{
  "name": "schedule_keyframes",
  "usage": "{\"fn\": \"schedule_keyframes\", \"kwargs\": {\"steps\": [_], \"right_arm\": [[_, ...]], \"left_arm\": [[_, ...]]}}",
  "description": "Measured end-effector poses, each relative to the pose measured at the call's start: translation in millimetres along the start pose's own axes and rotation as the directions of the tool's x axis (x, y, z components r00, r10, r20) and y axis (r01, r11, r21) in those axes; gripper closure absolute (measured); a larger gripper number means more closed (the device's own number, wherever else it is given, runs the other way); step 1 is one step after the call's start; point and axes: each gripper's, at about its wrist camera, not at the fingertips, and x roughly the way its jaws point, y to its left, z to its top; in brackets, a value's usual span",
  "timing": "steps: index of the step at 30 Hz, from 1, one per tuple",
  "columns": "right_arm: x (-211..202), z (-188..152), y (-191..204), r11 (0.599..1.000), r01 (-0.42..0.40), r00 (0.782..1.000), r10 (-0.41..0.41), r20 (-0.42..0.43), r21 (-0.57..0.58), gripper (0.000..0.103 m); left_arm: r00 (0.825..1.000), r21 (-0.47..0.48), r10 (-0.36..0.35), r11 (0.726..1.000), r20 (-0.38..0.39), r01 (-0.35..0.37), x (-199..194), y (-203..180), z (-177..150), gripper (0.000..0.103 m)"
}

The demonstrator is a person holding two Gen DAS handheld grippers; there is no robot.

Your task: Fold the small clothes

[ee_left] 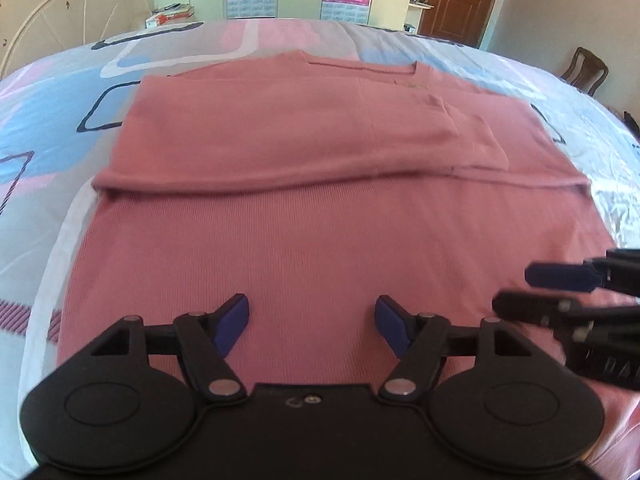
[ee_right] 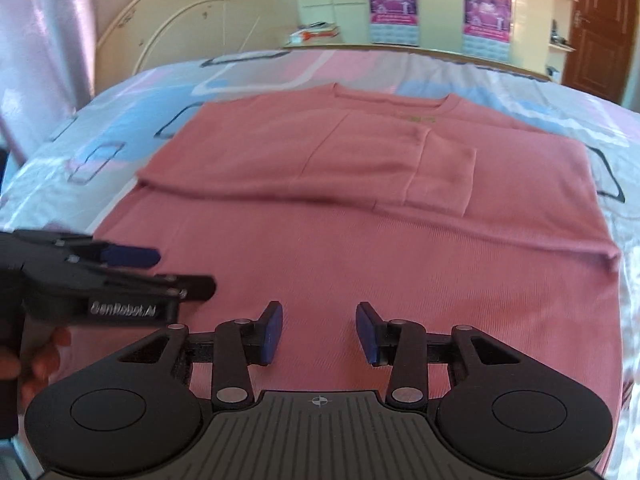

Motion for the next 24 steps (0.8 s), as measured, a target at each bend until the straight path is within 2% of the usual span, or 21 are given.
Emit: {"fn": "schedule_keyframes", "kwargs": {"steps": [2,3,4,8,12,14,16,19,22,24], "right_arm": [[12,-16,3,0.997,0.047,0.997,-0.051,-0.059,-0.062,0.063],[10,-23,4,0.993,0.054,0.998,-0.057,-0.028,-0.1,0.063],[7,-26,5,0.99,0.063,0.997,-0.068,-0.034,-0.129,0.063],[-17,-32,4,0.99,0.003,1.0,-0.002,0.006,-0.144,0.062],[-25,-43,12,0.995,-0.05,0.999,0.05,-0.012,-0.086,0.062],[-23,-55,20,0.995,-0.008,0.999,0.004,-0.042,-0.101,0.062],[-33,-65,24,0.994,0.031,0.999,-0.032,-0.009,-0.105,0.062],[-53,-73,23,0.998,0.057,0.998,-0.057,0.014,-0.034,0.062],[-57,-95,21,0.992,0.127,0.991,-0.126,-0.041,0.023,0.062],[-64,-110,22,0.986,0.165,0.986,-0.164,-0.028,0.035,0.062]], "left_arm": [[0.999,0.03,0.03,0.999,0.017,-0.031,-3,-5,-8,0.033],[0.999,0.028,0.041,0.999,0.014,-0.041,-6,-6,-9,0.032],[0.999,0.014,0.049,0.999,0.006,-0.049,-10,-5,-11,0.032],[0.998,-0.025,0.069,0.997,0.003,-0.069,-28,-5,-27,0.034],[0.999,0.012,0.039,0.999,0.001,-0.039,-40,-20,-40,0.034],[0.999,0.043,0.044,0.998,-0.023,-0.043,-38,-25,-47,0.034],[1.0,0.029,0.026,0.999,-0.016,-0.025,-46,-21,-53,0.034],[1.0,0.036,0.01,0.999,0.0,-0.01,-58,-10,-63,0.033],[1.0,0.039,0.015,0.999,-0.017,-0.014,-64,3,-80,0.033],[1.0,0.042,0.017,0.999,-0.013,-0.016,-73,11,-93,0.033]]}}
